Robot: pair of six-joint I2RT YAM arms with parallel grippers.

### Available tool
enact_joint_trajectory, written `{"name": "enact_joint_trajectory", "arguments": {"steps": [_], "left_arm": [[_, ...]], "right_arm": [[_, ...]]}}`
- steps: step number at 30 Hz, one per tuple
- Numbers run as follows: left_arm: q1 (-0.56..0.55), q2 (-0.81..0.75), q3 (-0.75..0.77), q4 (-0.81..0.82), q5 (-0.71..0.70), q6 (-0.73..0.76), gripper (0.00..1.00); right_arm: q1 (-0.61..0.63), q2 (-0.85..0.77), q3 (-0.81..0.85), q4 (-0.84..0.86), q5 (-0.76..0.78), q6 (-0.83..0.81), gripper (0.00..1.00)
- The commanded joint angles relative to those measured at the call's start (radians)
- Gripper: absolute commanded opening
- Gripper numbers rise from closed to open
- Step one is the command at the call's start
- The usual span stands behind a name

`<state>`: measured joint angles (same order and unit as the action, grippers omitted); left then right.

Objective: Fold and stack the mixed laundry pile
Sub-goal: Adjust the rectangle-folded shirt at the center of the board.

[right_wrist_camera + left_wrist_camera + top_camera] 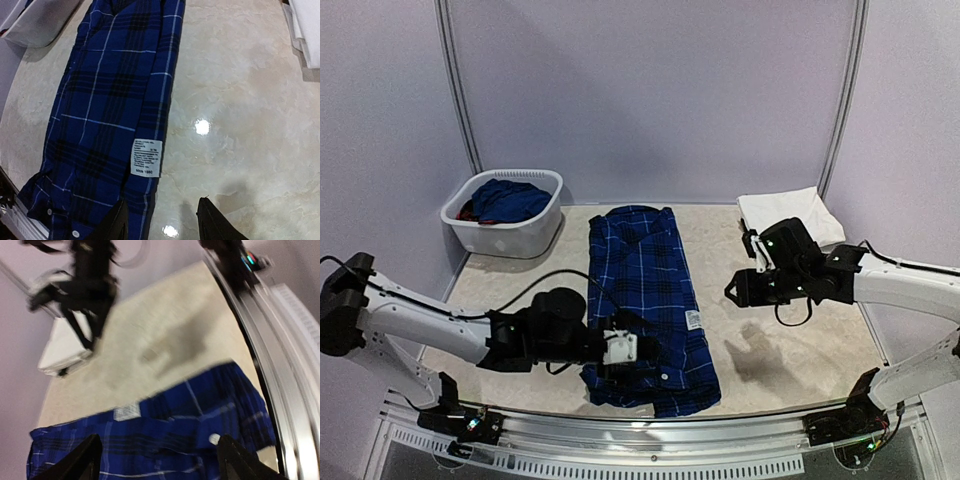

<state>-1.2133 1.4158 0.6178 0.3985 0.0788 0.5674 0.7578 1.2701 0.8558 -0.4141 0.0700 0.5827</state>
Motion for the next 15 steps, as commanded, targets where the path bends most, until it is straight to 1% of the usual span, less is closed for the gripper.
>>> {"name": "enact_joint_trajectory", "arguments": {"steps": [1, 3, 4, 5, 7, 9, 10, 13, 15], "left_arm": [[0.061, -0.173, -0.035, 0.049, 0.070, -0.193, 0.81], [0.086, -0.263, -0.070, 0.063, 0.116, -0.263, 0.84], [0.096, -0.309, -0.087, 0.067, 0.112, -0.299, 0.86], [0.105, -0.348, -0.097, 0.065, 0.085, -0.350, 0.89], [0.111, -0.412, -0.097, 0.020, -0.036, -0.434, 0.92], [0.118, -0.447, -0.069, -0.080, -0.181, -0.547, 0.97], [0.125, -0.453, -0.041, -0.173, -0.235, -0.622, 0.99], [0.135, -0.451, 0.030, -0.449, -0.282, -0.762, 0.99], [0.135, -0.464, 0.028, -0.512, -0.287, -0.828, 0.98]], "right_arm": [[-0.007, 0.091, 0.116, 0.056, -0.058, -0.022, 0.47], [-0.008, 0.147, 0.188, 0.069, -0.086, -0.031, 0.47], [-0.008, 0.174, 0.223, 0.076, -0.106, -0.035, 0.46], [-0.008, 0.220, 0.261, 0.079, -0.125, -0.042, 0.46], [-0.007, 0.292, 0.343, 0.063, -0.162, -0.052, 0.44], [-0.008, 0.365, 0.410, 0.026, -0.186, -0.068, 0.43], [-0.007, 0.389, 0.422, 0.017, -0.188, -0.072, 0.43], [-0.008, 0.399, 0.398, 0.017, -0.202, -0.069, 0.44], [-0.007, 0.377, 0.346, 0.025, -0.222, -0.060, 0.46]]}}
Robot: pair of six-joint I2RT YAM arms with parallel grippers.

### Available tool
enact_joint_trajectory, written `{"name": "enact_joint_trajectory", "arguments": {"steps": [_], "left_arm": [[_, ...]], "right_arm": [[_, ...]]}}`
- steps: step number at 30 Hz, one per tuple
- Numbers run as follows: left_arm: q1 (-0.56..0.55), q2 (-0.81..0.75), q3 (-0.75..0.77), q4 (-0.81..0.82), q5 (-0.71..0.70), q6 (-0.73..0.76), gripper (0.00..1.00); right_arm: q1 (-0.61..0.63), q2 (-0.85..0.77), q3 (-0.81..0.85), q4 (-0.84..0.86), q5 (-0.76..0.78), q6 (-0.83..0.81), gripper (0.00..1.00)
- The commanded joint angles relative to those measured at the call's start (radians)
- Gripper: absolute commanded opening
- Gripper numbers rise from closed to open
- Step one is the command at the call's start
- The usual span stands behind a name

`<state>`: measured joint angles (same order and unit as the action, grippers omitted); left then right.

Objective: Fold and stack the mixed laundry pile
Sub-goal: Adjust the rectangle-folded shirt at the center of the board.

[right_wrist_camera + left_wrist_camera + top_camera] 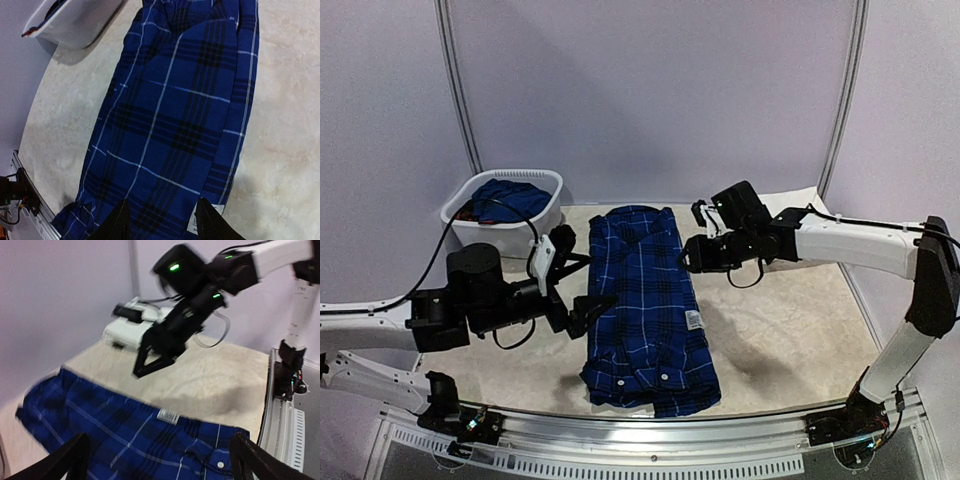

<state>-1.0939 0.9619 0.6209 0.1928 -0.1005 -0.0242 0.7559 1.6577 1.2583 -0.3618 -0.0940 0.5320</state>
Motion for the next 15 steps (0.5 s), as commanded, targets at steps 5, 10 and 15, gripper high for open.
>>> {"name": "enact_joint_trajectory", "arguments": {"steps": [5, 10, 15], "left_arm": [[0.015, -0.103, -0.058, -0.406, -0.142, -0.405, 0.98], [0.014, -0.112, -0.055, -0.562, -0.162, -0.541, 0.96], [0.012, -0.062, -0.089, -0.560, -0.140, -0.577, 0.91]], "right_arm": [[0.016, -0.100, -0.219, -0.007, -0.104, 0.022, 0.52], [0.065, -0.207, -0.354, -0.007, -0.113, 0.060, 0.56], [0.129, -0.286, -0.426, 0.081, -0.168, 0.081, 0.56]]}}
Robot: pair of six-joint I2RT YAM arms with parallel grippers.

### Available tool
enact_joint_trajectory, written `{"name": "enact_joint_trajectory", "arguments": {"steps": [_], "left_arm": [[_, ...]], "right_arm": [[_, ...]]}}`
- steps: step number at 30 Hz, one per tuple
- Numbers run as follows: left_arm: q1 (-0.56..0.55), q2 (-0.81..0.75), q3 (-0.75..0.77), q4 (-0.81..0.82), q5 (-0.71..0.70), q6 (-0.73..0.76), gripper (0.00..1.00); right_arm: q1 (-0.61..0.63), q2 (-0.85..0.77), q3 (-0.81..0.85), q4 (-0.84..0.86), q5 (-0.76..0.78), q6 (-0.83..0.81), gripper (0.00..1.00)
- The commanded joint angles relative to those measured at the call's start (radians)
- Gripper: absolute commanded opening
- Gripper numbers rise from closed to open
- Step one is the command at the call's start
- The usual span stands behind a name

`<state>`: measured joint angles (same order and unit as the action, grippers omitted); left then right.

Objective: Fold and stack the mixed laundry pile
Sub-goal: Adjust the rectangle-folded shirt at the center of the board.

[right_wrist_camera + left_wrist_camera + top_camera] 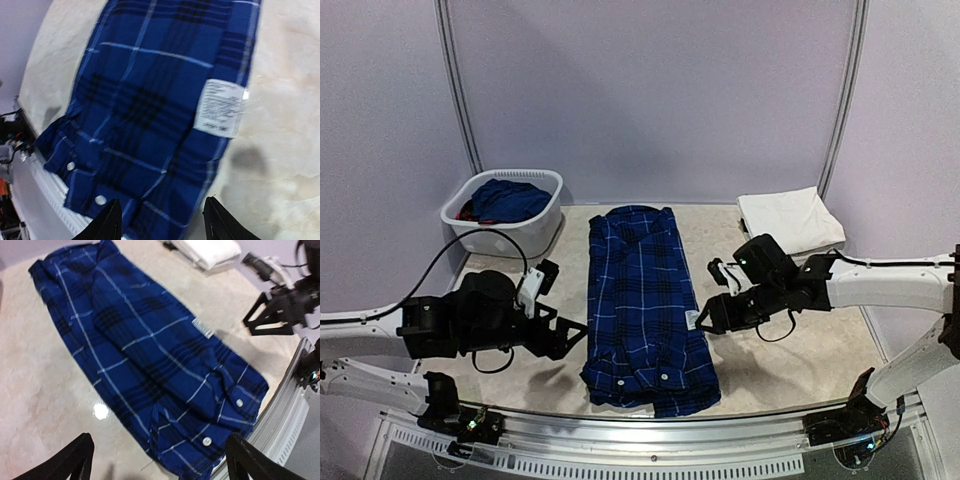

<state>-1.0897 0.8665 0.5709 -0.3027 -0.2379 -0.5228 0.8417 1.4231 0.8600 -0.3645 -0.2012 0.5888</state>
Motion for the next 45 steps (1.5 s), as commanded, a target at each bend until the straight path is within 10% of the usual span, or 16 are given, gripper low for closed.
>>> {"name": "enact_joint_trajectory", "arguments": {"steps": [1, 19, 38, 45], "left_arm": [[0.008, 0.044, -0.048, -0.053, -0.003, -0.085, 0.90], [0.002, 0.172, -0.076, 0.043, 0.006, -0.102, 0.75], [-0.005, 0.219, -0.059, 0.063, 0.063, -0.039, 0.68], [-0.034, 0.260, -0.040, 0.032, 0.115, -0.061, 0.68]], "right_arm": [[0.051, -0.050, -0.022, 0.101, -0.073, 0.021, 0.55], [0.151, 0.526, 0.420, 0.247, -0.287, -0.027, 0.01], [0.121, 0.648, 0.461, 0.225, -0.329, -0.034, 0.01], [0.130, 0.493, 0.562, 0.024, -0.202, -0.080, 0.21]]}}
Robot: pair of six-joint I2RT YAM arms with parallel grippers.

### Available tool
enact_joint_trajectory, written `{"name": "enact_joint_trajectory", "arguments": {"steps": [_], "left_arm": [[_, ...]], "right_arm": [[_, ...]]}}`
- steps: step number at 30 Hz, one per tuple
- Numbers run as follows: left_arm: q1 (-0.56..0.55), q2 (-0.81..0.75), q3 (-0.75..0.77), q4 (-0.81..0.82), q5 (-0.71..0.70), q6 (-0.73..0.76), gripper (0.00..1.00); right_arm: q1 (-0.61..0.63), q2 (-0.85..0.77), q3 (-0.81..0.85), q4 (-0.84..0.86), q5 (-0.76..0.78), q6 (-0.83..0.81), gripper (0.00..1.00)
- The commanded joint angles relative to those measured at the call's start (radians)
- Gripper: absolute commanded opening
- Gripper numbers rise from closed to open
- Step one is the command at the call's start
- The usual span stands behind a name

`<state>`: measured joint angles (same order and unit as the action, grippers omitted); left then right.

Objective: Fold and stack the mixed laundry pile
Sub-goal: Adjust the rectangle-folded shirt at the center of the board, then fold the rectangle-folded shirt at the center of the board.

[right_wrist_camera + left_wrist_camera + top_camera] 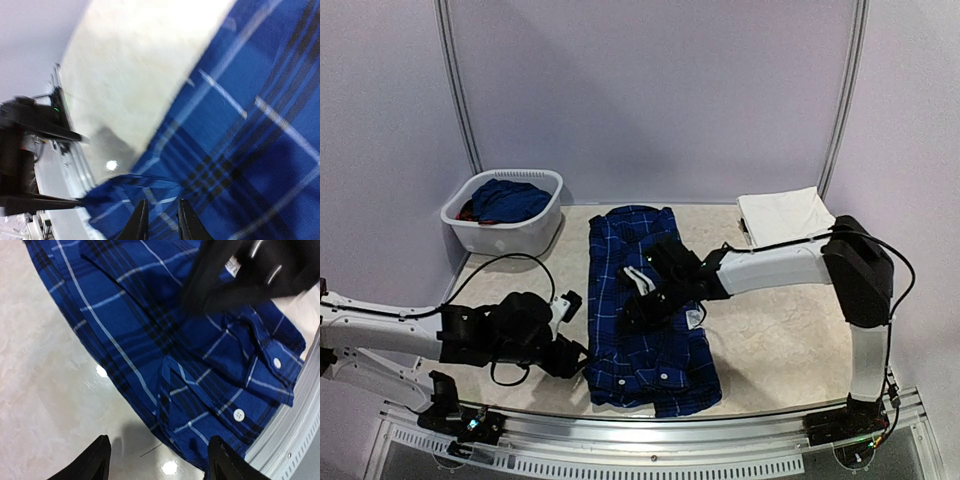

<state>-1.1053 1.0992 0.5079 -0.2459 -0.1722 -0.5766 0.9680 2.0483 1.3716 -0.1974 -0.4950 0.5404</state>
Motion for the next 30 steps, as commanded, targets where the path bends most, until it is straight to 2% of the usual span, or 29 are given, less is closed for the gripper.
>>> {"name": "enact_joint_trajectory", "arguments": {"steps": [1, 6, 10, 14, 20, 30], "left_arm": [[-0.024, 0.037, 0.024, -0.036, 0.057, -0.011, 0.68], [-0.037, 0.070, 0.004, -0.005, 0.092, -0.061, 0.69], [-0.043, 0.098, 0.003, -0.022, 0.122, -0.100, 0.69], [-0.049, 0.123, -0.003, -0.006, 0.164, -0.120, 0.69], [-0.071, 0.165, -0.010, 0.020, 0.209, -0.144, 0.64], [-0.112, 0.212, -0.017, 0.066, 0.203, -0.188, 0.56]], "right_arm": [[0.003, -0.158, 0.037, -0.162, 0.119, -0.036, 0.23], [0.003, -0.315, -0.108, -0.221, 0.263, -0.011, 0.40], [0.002, -0.461, -0.317, -0.216, 0.348, 0.036, 0.58], [0.001, -0.608, -0.479, -0.197, 0.409, 0.099, 0.71], [0.000, -0.672, -0.585, -0.153, 0.399, 0.145, 0.74], [0.001, -0.581, -0.635, -0.067, 0.348, 0.172, 0.71]]}}
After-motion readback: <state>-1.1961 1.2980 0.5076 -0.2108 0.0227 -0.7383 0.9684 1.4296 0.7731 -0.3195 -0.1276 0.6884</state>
